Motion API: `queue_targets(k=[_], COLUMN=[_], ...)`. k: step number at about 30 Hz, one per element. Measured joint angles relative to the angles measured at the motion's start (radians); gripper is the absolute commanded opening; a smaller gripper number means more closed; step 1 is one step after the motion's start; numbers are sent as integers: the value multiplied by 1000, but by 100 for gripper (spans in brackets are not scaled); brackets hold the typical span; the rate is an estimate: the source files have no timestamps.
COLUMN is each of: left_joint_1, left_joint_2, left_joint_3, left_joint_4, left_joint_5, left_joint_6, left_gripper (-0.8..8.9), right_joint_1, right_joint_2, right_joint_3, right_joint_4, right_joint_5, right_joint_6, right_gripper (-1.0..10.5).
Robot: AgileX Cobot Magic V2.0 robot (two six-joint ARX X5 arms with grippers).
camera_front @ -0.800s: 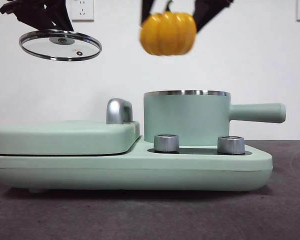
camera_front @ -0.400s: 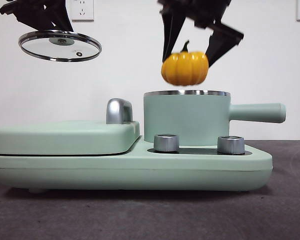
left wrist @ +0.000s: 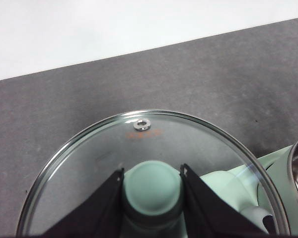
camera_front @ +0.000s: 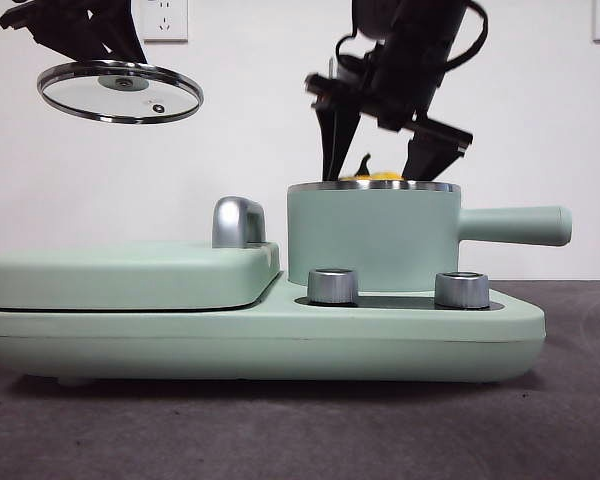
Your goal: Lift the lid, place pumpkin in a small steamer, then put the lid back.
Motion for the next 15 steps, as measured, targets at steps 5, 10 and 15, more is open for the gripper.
queue_targets(k=[5,10,15], left_joint_1=[0,0,0], left_joint_2=[0,0,0], left_joint_3=[0,0,0], left_joint_4=[-1,-2,-2], left_joint_5=[0,0,0], left_joint_6=[0,0,0], left_gripper=[24,24,24], right_joint_1=[0,0,9], right_joint_2=[46,49,63], right_joint_3=[0,0,0], right_joint_4=[-3,-3,-10], right_joint_5=[2,29,29], right_joint_6=[0,0,0], right_gripper=[254,254,254])
